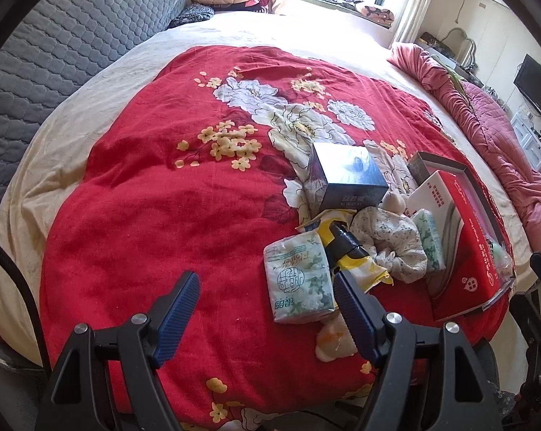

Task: Organize soft objects
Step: 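Grasp the green-white tissue packet with the left tool while the right tool grasps the yellow snack bag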

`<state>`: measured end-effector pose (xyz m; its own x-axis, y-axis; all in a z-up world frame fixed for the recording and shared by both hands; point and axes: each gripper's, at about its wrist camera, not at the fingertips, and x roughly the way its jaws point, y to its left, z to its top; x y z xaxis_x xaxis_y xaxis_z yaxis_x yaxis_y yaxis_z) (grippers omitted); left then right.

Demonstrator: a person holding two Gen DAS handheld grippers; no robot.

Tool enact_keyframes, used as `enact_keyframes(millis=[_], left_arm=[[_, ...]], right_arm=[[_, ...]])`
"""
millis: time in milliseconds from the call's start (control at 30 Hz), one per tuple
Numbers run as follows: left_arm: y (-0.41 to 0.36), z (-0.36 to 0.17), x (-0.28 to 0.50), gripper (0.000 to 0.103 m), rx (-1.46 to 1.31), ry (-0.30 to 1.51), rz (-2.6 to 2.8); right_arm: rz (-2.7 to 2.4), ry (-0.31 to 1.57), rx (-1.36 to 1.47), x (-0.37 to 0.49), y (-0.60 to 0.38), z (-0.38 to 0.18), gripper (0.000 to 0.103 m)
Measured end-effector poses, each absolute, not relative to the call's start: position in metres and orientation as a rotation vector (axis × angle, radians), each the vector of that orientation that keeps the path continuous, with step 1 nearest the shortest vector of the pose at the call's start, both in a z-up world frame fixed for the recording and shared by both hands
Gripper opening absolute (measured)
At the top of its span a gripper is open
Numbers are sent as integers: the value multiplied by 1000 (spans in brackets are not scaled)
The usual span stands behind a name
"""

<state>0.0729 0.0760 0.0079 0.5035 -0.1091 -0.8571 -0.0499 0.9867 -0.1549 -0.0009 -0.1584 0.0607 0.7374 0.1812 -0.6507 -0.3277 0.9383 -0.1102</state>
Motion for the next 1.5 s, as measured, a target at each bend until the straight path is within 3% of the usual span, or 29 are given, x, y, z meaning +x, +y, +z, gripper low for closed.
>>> enact_keyframes(millis=[1167,1300,1500], left_arm=[[78,-75,132,76,-378,1256,-129],[88,-80,139,56,-464,1247,-161],[109,-83,146,51,-564,1212,-177]], right_arm=[[359,807,-339,51,-95,0,79],[376,819,-347,57,-84,-6,79],[378,842,-366,73,-64,-15,79]])
